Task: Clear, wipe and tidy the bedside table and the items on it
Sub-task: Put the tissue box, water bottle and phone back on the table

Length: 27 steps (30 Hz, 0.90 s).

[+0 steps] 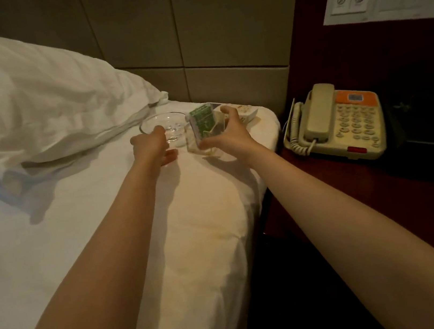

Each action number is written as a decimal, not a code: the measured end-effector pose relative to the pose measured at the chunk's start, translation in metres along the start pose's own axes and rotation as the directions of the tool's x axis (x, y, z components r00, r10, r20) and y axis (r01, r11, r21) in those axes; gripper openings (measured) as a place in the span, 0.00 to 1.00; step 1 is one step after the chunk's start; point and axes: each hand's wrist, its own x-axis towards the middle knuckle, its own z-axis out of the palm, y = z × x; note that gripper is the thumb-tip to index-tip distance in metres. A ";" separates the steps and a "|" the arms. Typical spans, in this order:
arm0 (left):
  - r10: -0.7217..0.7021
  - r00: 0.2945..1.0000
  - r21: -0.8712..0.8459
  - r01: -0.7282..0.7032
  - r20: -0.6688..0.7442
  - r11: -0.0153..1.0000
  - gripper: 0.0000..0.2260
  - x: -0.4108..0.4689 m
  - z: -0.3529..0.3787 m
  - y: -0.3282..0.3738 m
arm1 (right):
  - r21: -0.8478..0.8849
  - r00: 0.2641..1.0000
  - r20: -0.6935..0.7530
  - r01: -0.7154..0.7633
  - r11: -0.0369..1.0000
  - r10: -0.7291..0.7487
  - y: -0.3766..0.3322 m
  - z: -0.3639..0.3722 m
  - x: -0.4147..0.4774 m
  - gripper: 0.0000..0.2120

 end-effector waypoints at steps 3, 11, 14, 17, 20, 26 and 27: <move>-0.055 0.998 -0.074 0.056 0.014 0.996 0.19 0.001 0.006 0.001 | -0.014 0.999 -0.036 0.011 1.000 -0.012 0.004 0.005 0.003 0.47; -0.094 0.994 -0.169 0.102 0.056 0.980 0.18 -0.014 0.005 0.007 | -0.015 0.994 -0.110 0.017 1.000 -0.018 -0.001 -0.006 -0.015 0.44; -0.121 0.989 -0.108 0.130 0.083 0.986 0.16 -0.024 0.006 0.007 | -0.032 0.982 -0.188 0.016 0.999 -0.022 -0.003 -0.016 -0.023 0.47; -0.127 0.984 -0.020 0.131 0.124 0.991 0.12 -0.042 0.008 0.006 | -0.007 0.958 -0.286 -0.015 1.000 0.012 -0.003 -0.028 -0.034 0.46; -0.137 0.970 0.048 0.130 0.201 0.990 0.07 -0.060 0.013 0.003 | 0.047 0.918 -0.387 -0.078 0.996 0.090 -0.001 -0.041 -0.050 0.47; -0.134 0.934 0.095 0.108 0.330 0.990 0.07 -0.112 0.031 0.004 | 0.039 0.842 -0.523 -0.127 0.991 0.129 0.003 -0.088 -0.097 0.43; -0.138 0.925 0.116 0.103 0.354 0.988 0.07 -0.120 0.035 0.004 | 0.025 0.835 -0.537 -0.130 0.991 0.123 0.004 -0.096 -0.106 0.43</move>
